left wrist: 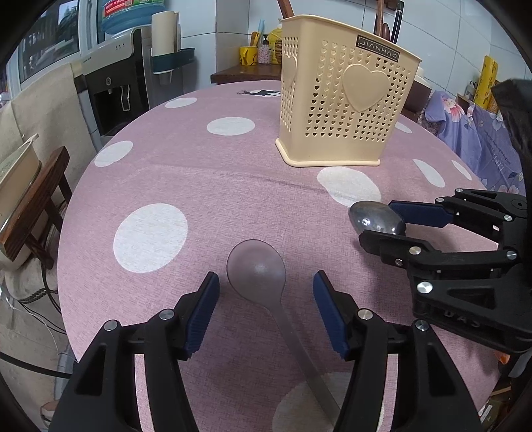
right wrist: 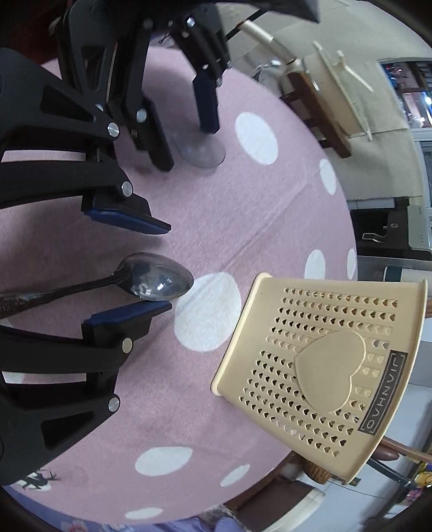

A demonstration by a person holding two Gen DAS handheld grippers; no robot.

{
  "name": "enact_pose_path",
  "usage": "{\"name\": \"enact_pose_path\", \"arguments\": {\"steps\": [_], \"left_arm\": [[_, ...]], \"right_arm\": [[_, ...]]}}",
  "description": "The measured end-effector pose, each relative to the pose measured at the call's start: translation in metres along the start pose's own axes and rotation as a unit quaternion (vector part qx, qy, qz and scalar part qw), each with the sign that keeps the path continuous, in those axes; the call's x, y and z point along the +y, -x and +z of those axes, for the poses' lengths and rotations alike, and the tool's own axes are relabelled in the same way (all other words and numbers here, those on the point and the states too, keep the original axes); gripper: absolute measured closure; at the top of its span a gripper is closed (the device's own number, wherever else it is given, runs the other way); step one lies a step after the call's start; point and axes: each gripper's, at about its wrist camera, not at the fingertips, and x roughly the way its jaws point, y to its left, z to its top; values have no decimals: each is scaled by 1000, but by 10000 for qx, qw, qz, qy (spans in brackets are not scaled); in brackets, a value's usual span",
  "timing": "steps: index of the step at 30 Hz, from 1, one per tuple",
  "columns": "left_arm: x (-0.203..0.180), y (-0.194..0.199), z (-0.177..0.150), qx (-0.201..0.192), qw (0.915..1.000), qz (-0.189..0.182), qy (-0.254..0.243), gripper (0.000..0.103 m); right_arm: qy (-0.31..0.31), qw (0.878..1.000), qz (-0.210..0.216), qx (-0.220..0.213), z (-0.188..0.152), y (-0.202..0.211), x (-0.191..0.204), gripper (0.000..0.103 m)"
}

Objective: Organize utensils

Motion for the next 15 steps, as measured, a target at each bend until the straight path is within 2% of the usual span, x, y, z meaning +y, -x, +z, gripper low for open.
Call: {"name": "enact_pose_path", "arguments": {"steps": [4,6,8,9,10,12,14,15], "left_arm": [[3,1,0,2,10000,-22,52,44],[5,1,-1,5,10000,-20,83,44],[8,3,-1,-3,9999,-16,115,44],[9,3,-2,-6,9999,-11,132,44],[11,3,-2,-7,9999,3,148,44],[14,3,-1,-2,9998,7,185,44],[15,4,-1,0,9998,-5,205,44],[15,4,-2,1,9998,-1,193,44]], "right_arm": [[-159,9990,407,16,1,6,0,62],[-169,9987,482,0,0,10,1,62],[-136,9979,631,48,0,12,4,71],[-87,9975,688,95,-1,11,6,81],[-30,9981,611,112,-1,10,7,84],[23,9990,427,135,-3,7,10,85],[-110,9984,537,133,-3,6,7,84],[-198,9982,557,119,-3,6,5,80]]}}
